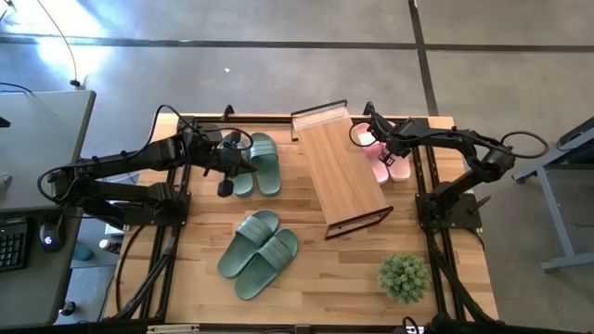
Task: Pick and place slides into the shelf
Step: Put the pink slide on the shelf
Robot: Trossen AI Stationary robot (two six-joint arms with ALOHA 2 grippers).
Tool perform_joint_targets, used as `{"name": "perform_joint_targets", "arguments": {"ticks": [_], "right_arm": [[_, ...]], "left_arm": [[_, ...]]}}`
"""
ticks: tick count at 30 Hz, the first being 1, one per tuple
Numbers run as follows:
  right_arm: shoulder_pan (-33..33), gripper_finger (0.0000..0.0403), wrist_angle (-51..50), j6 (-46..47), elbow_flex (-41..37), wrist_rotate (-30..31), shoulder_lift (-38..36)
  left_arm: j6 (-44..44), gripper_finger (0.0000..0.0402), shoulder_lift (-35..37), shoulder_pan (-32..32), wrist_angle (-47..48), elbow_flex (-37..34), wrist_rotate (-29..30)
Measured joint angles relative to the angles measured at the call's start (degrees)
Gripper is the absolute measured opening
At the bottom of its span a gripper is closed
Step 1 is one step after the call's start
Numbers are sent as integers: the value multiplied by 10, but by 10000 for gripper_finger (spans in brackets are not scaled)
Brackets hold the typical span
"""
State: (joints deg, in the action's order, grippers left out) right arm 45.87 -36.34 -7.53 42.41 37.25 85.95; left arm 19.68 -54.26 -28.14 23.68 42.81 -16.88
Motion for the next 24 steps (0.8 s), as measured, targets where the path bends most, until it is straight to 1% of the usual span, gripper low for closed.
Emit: {"name": "perform_joint_targets", "arguments": {"ticks": [3,5,8,10,13,19,24], "right_arm": [[0,27,1,0,0,-4,0],[0,8,0,-3,0,-8,0],[-3,12,-17,4,4,-3,-1],[-5,5,-38,11,9,0,-3],[-10,4,-60,24,14,0,-22],[-13,2,-132,60,38,18,-92],[-13,1,-207,97,74,16,-158]], "left_arm": [[0,1,0,0,0,0,0],[0,1,0,0,0,0,0],[0,1,0,0,0,0,0],[0,1,0,0,0,0,0],[0,1,0,0,0,0,0],[0,1,0,0,-7,0,0],[-1,1,0,0,-38,0,-1]]}}
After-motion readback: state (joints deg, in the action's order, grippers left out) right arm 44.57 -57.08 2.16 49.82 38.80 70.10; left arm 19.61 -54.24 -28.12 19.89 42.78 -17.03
